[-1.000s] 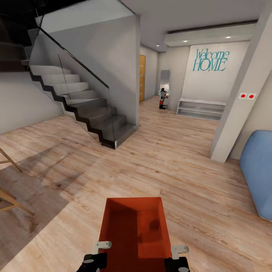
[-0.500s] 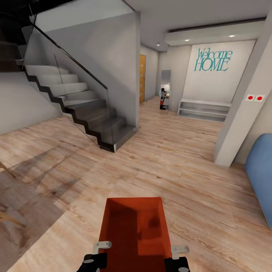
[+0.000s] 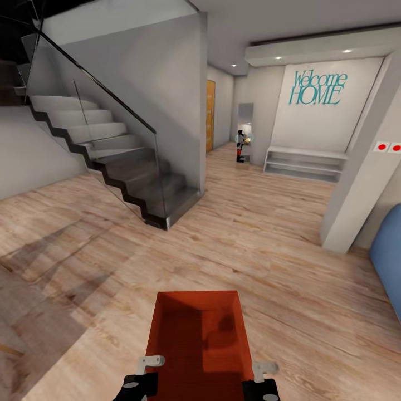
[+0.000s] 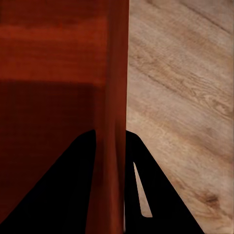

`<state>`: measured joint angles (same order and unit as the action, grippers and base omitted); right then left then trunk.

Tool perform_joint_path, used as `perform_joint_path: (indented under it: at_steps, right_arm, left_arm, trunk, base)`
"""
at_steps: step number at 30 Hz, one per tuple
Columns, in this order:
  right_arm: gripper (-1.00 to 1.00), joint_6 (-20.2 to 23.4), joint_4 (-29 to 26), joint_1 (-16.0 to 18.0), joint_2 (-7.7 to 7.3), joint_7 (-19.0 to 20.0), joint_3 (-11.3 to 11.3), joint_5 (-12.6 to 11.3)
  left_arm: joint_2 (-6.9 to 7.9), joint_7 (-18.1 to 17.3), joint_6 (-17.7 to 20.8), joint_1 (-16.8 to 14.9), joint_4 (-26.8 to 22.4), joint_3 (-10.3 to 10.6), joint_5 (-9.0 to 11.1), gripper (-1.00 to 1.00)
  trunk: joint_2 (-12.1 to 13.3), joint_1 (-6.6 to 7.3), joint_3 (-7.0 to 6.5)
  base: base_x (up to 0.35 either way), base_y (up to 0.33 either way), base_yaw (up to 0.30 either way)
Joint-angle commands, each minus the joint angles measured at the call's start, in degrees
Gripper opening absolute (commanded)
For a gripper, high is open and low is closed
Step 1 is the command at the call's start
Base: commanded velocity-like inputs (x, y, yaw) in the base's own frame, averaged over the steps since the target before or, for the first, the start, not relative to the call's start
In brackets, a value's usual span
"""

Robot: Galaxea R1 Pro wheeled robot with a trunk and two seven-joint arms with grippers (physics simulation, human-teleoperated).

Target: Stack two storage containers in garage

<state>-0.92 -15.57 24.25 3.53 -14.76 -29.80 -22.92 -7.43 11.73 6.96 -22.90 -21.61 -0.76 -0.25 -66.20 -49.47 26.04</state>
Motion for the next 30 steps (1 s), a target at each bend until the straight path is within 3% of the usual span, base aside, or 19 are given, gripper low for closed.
perform_joint_path:
  at_steps: [1,23,30]
  right_arm:
    - [-1.0,-0.23,0.11,0.1,-0.01,-0.51,-0.26,-0.37]
    - [-1.0,-0.21,0.11,0.1,-0.01,-0.53,-0.26,-0.37]
    - [-1.0,-0.14,0.11,0.1,0.0,-0.55,-0.26,-0.4]
  left_arm:
    - [-0.04,0.27,0.34,0.04,-0.01,3.31,0.13,-1.0]
    - [-0.08,0.27,0.34,0.04,-0.1,3.31,0.12,-1.0]
    - [-0.07,0.22,0.34,0.04,-0.1,3.31,0.09,-1.0]
  trunk:
    - [-0.03,-0.03,0.06]
    - [-0.03,-0.03,0.06]
    - [-0.03,-0.03,0.06]
  base:
    - [0.322,0.0,0.0]
    - [0.322,0.0,-0.001]
    - [0.322,0.0,-0.15]
